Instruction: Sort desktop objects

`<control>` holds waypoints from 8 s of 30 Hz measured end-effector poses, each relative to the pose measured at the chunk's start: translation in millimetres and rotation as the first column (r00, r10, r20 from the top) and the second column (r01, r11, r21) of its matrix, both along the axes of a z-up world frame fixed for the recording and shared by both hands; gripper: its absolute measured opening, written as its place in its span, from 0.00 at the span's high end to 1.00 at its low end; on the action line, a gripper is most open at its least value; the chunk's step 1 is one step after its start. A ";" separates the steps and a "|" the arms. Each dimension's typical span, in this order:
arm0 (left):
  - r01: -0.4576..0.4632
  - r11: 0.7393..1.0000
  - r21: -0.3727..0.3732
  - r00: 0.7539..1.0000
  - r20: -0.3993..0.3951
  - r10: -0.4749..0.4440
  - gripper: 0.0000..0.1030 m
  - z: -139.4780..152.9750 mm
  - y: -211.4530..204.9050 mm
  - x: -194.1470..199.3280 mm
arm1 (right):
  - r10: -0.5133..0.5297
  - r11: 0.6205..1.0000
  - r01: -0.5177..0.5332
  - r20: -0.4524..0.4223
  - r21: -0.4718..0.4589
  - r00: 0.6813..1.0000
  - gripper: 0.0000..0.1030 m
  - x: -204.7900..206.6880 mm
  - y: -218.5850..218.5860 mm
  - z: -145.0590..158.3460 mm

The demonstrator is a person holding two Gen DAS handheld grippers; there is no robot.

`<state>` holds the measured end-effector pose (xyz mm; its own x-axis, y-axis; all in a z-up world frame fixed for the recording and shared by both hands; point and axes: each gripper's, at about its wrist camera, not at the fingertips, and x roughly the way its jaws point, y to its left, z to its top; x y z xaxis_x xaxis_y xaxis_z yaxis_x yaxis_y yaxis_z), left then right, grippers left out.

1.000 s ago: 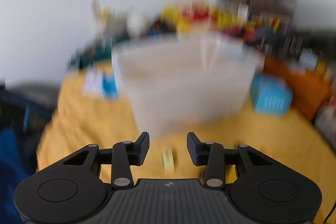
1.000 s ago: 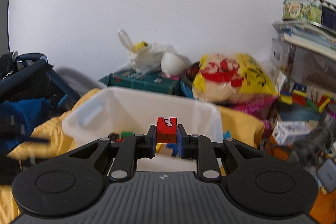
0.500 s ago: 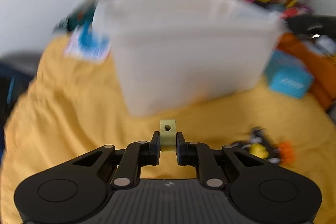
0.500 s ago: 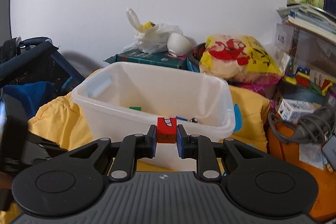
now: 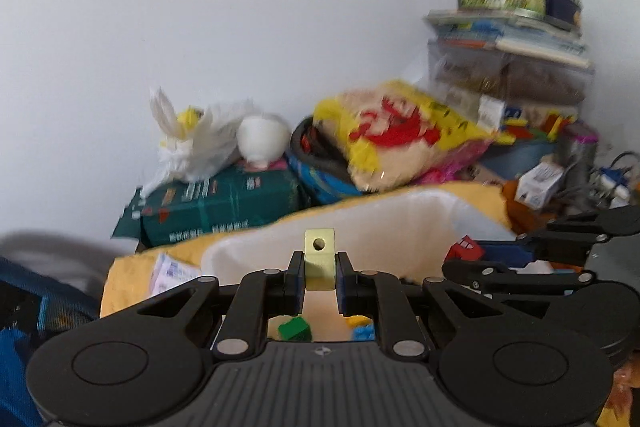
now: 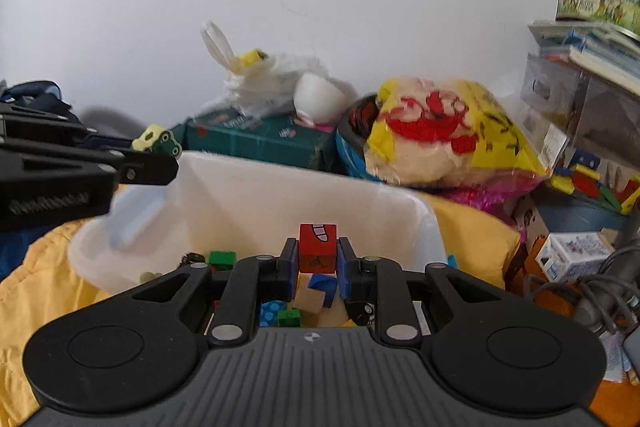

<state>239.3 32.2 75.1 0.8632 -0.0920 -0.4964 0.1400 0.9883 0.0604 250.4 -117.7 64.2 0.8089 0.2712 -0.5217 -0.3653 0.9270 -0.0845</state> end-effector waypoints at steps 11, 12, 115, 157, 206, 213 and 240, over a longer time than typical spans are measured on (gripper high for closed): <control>0.004 0.999 -0.054 0.997 0.074 0.000 0.37 10.7 -0.5 -61.0 | -0.013 0.999 0.012 0.010 0.038 1.000 0.63 -32.5 -15.5 6.7; 0.020 0.998 -0.067 0.997 0.076 -0.015 0.35 8.6 -0.3 -71.2 | -0.013 0.999 0.013 0.012 0.040 1.000 0.60 -39.4 -19.3 6.4; 0.198 0.978 -0.063 0.926 -0.316 -0.208 0.74 -129.5 -47.0 -195.9 | 0.128 0.987 -0.149 -0.275 -0.060 0.953 0.83 -191.7 -42.2 -118.5; 0.025 0.999 0.042 1.000 0.014 -0.025 0.33 -5.8 -9.5 -56.8 | 0.038 0.999 -0.040 0.105 0.015 0.994 0.57 -31.2 -13.5 18.5; 0.275 0.961 -0.009 0.901 -0.346 -0.261 0.80 -126.5 -45.8 -77.9 | 0.047 0.998 -0.059 -0.264 -0.038 0.963 0.81 -156.2 -63.2 -101.4; -0.012 0.840 -0.542 0.871 -0.418 -0.257 0.82 -129.6 1.7 -150.9 | 0.117 0.993 -0.121 -0.251 -0.003 0.961 0.81 -172.1 -52.8 -95.4; -0.023 0.993 -0.115 0.928 -0.373 -0.022 0.43 -115.2 -46.7 -203.0 | 0.083 0.997 -0.082 -0.258 0.016 0.963 0.54 -184.6 -58.8 -94.2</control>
<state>36.3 -14.5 -40.0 0.6178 -0.1676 -0.7683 0.1300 0.9853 -0.1105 65.8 -176.5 -30.0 0.6218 0.3344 -0.7082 -0.4494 0.8929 0.0270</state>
